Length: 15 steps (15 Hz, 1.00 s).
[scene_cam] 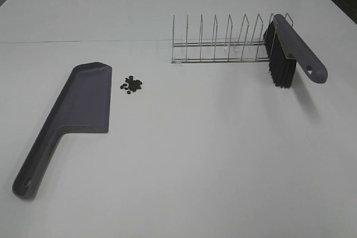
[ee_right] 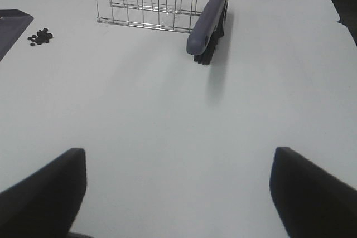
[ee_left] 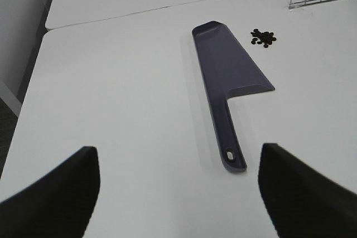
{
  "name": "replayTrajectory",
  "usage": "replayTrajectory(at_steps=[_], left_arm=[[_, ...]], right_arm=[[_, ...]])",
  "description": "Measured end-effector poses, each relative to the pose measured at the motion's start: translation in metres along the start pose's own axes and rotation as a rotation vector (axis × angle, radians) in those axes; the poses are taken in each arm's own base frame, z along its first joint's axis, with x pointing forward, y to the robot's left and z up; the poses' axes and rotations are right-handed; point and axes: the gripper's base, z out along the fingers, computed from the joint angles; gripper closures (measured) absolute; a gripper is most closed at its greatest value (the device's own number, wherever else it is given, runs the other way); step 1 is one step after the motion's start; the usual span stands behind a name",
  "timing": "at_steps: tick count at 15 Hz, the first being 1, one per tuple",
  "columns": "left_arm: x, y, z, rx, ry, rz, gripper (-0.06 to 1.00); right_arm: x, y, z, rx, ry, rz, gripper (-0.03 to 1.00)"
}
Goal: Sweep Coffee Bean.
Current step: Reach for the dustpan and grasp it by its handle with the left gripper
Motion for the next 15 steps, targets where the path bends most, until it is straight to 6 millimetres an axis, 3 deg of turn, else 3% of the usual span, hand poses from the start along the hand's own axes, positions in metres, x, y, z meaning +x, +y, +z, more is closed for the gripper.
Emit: replayTrajectory(at_steps=[15], left_arm=[[0.0,0.0,0.0,0.0,0.0,0.0,0.23]], right_arm=[[0.0,0.0,0.0,0.0,0.0,0.0,0.21]])
